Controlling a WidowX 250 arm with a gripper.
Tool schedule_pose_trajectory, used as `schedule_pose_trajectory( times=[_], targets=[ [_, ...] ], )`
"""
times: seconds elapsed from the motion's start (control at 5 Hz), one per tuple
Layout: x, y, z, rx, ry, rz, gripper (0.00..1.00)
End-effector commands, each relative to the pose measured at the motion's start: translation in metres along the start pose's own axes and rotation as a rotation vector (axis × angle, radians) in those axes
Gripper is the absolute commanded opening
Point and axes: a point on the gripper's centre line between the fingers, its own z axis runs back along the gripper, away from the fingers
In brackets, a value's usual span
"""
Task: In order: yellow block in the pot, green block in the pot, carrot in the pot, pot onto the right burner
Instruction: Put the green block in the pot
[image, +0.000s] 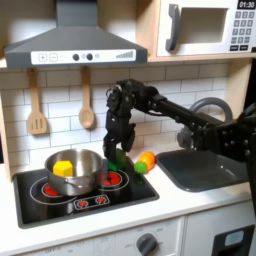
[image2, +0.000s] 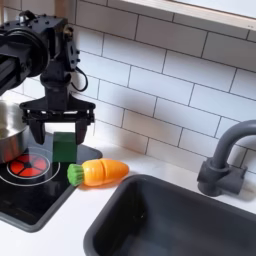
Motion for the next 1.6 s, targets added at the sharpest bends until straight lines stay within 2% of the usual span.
schedule_pose_trajectory(
  times=[0.0,0.6,0.8,1.0,1.2,1.4],
  targets=[
    [-0.001,-0.001,-0.005,-0.001,0.009,-0.002,1.00],
    [0.002,-0.003,-0.021,0.007,0.037,-0.002,1.00],
    [0.003,-0.001,-0.031,0.011,0.059,0.009,1.00],
    [0.004,-0.001,-0.031,0.010,0.061,0.010,1.00],
    [0.003,-0.003,-0.029,0.004,0.056,0.003,0.07],
    [0.004,-0.008,-0.019,-0.007,0.041,-0.005,0.00]
  ],
)
